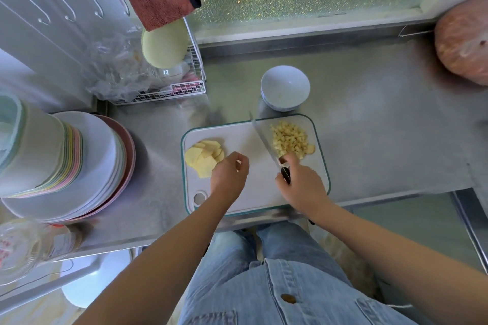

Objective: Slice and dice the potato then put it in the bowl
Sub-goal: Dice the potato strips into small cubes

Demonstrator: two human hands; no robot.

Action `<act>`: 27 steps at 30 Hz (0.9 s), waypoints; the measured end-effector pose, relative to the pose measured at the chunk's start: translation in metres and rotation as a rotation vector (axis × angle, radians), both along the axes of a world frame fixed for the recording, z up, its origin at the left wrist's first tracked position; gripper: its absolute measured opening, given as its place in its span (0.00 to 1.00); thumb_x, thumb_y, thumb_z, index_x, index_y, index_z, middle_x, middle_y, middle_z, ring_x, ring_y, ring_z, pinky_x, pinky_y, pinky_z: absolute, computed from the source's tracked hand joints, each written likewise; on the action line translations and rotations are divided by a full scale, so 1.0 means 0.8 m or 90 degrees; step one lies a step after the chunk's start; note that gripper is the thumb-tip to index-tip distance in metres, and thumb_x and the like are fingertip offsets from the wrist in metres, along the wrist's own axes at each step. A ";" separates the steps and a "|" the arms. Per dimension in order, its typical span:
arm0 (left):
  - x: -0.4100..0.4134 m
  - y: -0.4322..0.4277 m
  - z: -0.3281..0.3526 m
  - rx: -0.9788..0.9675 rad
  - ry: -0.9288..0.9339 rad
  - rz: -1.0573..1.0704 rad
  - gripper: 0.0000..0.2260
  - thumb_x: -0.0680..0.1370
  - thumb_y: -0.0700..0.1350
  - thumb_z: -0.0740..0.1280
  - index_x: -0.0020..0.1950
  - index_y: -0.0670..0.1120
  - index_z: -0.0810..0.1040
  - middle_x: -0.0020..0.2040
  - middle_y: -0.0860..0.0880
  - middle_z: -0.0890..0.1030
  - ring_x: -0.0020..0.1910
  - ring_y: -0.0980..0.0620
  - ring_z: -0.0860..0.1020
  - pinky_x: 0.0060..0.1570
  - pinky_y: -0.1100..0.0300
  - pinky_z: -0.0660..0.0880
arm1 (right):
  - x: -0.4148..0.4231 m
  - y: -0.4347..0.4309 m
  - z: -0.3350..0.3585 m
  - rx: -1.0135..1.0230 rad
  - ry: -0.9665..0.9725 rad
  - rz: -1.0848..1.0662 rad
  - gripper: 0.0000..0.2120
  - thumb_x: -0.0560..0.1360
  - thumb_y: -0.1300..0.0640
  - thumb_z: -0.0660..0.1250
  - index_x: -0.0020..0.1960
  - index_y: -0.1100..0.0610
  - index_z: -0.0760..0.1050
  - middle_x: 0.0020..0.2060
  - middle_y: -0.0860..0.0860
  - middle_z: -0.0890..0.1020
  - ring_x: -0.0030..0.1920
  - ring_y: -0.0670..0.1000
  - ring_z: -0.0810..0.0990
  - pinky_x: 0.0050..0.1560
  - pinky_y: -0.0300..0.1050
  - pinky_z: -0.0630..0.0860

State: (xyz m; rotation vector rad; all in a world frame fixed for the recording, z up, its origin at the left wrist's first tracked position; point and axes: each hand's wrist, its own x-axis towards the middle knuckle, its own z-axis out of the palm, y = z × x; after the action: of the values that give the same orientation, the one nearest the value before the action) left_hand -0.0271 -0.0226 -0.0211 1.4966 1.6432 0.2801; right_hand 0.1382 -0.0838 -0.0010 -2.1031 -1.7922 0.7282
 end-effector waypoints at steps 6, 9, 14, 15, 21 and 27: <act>0.046 0.012 0.015 -0.102 -0.187 0.153 0.19 0.81 0.55 0.52 0.47 0.45 0.77 0.35 0.44 0.82 0.31 0.47 0.75 0.35 0.55 0.70 | 0.000 -0.021 0.015 0.039 -0.049 0.115 0.14 0.76 0.54 0.61 0.61 0.54 0.69 0.42 0.51 0.81 0.39 0.56 0.80 0.36 0.45 0.70; 0.051 0.012 0.013 -0.114 -0.178 0.195 0.15 0.80 0.46 0.52 0.41 0.40 0.73 0.28 0.44 0.76 0.29 0.45 0.72 0.33 0.55 0.66 | 0.010 -0.024 0.014 0.020 -0.011 0.140 0.15 0.76 0.52 0.61 0.62 0.53 0.71 0.47 0.50 0.81 0.43 0.55 0.80 0.39 0.45 0.70; 0.057 0.018 0.010 -0.108 -0.167 0.229 0.15 0.78 0.44 0.53 0.33 0.43 0.70 0.27 0.44 0.74 0.27 0.45 0.71 0.33 0.54 0.68 | 0.037 -0.012 0.016 0.123 0.073 0.130 0.17 0.78 0.50 0.56 0.61 0.54 0.75 0.52 0.46 0.76 0.50 0.43 0.74 0.46 0.41 0.73; 0.060 0.019 0.009 -0.104 -0.168 0.229 0.14 0.77 0.45 0.53 0.33 0.44 0.70 0.28 0.44 0.74 0.27 0.45 0.71 0.34 0.53 0.69 | 0.042 -0.008 0.016 0.134 0.125 0.156 0.19 0.78 0.52 0.55 0.64 0.56 0.74 0.57 0.48 0.75 0.56 0.44 0.73 0.53 0.41 0.73; 0.067 0.026 0.009 -0.118 -0.159 0.256 0.16 0.76 0.48 0.52 0.37 0.39 0.73 0.28 0.41 0.71 0.29 0.46 0.69 0.34 0.55 0.66 | 0.038 0.004 0.012 -0.059 0.222 0.380 0.26 0.82 0.50 0.45 0.78 0.57 0.46 0.77 0.49 0.48 0.77 0.44 0.41 0.75 0.43 0.37; 0.065 0.026 0.005 -0.146 -0.167 0.283 0.13 0.77 0.47 0.53 0.35 0.44 0.69 0.30 0.45 0.71 0.27 0.47 0.68 0.32 0.57 0.65 | 0.055 0.018 -0.015 -0.130 0.209 0.258 0.30 0.79 0.42 0.42 0.78 0.52 0.43 0.76 0.45 0.42 0.70 0.35 0.29 0.70 0.35 0.29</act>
State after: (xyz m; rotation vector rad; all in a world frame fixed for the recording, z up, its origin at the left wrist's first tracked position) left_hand 0.0248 -0.0014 -0.0171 0.8736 1.7121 0.4892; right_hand 0.1822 -0.0693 -0.0128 -1.6121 -2.0368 1.3239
